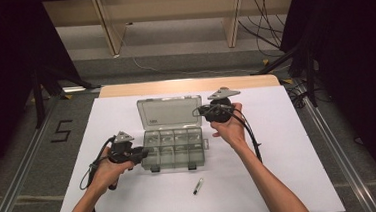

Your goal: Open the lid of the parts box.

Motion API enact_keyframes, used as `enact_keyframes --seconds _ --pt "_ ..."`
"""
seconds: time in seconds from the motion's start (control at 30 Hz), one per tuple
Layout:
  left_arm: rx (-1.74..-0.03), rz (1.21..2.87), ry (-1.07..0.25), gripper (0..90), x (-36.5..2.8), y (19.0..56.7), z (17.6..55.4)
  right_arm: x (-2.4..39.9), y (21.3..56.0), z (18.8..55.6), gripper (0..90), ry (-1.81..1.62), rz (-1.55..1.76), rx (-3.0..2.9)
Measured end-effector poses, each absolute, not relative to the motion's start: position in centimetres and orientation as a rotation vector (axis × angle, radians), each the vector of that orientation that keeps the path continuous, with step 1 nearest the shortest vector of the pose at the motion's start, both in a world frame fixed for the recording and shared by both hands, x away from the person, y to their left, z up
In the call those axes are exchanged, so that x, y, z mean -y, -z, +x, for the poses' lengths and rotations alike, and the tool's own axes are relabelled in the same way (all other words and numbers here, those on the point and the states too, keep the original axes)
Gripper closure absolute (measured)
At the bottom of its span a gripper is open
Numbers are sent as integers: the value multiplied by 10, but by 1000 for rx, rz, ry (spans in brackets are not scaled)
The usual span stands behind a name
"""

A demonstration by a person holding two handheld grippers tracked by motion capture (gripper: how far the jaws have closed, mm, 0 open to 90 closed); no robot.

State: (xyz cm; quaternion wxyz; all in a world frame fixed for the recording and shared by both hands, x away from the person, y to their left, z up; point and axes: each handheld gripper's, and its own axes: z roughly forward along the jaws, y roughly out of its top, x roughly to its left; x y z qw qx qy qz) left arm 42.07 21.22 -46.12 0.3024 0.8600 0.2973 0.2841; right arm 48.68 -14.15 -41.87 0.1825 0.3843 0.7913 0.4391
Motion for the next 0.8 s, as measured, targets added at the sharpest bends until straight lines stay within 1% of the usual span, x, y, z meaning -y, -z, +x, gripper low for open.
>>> enact_keyframes --seconds 0.27,0.57,0.6,0.63,0.67,0.7,0.77,0.8 --pt "-785 2285 -775 680 -216 461 422 138 415 500 844 -1202 1208 -2253" --pt "-783 2269 -787 679 -217 461 424 135 414 512 841 -1148 1273 -2269" --pt "-769 2268 -746 680 -217 463 424 134 414 512 840 -1138 1289 -2273" --pt "-780 2268 -783 680 -217 462 424 133 414 514 839 -1132 1262 -2270" --pt "-768 2270 -745 680 -217 462 424 132 413 513 839 -1118 1297 -2274" --pt "-783 2270 -787 679 -217 461 423 132 413 515 839 -1097 1277 -2275" --pt "-782 2267 -785 679 -217 462 423 132 413 517 839 -1116 1290 -2277" --pt "-769 2268 -745 679 -217 463 424 131 414 518 839 -1115 1292 -2269"
